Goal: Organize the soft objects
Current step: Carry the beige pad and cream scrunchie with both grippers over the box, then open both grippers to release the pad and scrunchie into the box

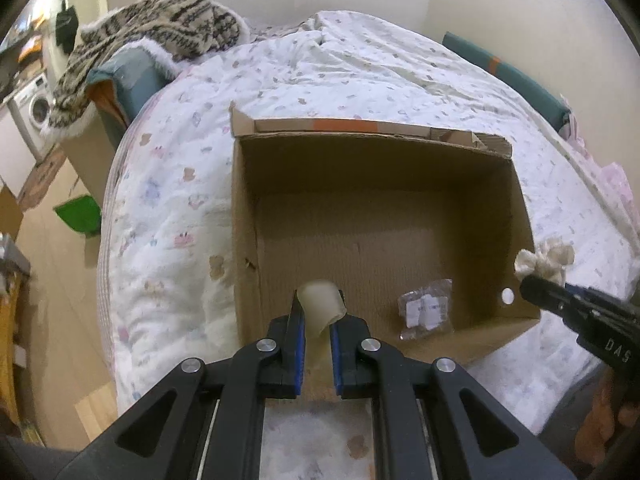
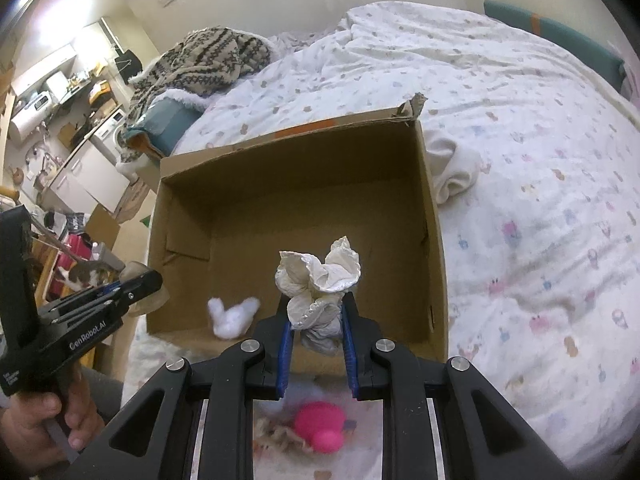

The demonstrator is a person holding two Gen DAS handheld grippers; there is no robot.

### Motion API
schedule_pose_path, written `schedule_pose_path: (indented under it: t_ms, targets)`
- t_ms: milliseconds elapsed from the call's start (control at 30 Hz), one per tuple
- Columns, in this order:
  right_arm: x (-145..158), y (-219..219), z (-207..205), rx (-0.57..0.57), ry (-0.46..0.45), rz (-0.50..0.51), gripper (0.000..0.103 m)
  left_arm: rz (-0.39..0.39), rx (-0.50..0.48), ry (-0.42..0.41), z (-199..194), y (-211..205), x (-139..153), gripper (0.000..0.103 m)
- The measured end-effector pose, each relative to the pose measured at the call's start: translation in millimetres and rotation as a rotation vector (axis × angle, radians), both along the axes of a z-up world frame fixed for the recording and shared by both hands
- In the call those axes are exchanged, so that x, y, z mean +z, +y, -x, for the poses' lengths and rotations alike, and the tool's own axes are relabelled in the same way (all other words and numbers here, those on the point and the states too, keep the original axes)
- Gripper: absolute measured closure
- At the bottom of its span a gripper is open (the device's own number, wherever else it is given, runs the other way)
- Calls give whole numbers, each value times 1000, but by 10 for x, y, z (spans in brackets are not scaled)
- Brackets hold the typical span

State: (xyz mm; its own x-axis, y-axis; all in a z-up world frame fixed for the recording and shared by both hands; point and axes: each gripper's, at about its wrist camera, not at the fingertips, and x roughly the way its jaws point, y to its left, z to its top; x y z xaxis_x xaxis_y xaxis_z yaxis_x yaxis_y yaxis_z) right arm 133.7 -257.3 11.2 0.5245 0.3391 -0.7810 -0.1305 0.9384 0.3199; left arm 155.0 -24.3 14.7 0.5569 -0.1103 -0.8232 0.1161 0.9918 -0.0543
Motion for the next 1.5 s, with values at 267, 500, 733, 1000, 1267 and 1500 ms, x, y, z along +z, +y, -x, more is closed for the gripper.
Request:
schedule_pose_path:
  t_ms: [267,500,733,1000,1267,1500]
  targets:
    - [-234,53,-62,-8,28,21,80,-38,8,-14,-25,-38,-205,93]
    - [-365,104,-81,3,78,28,80,-40,17,-19,-75,-13,-351,92]
    - [-412,108,-79,4,95,37,80,-35,12,-7,-85,-37,-403,91]
    - [-453,144,-119,7,111,49,80,-15,28,0,-97,-4,-409,86]
    - [-453,157,-126,6,107,46,79,-6,32,15,-97,-14,-430,83]
    - [-466,135,-128,5,113,41,77,-15,23,7,-68,-34,-424,81]
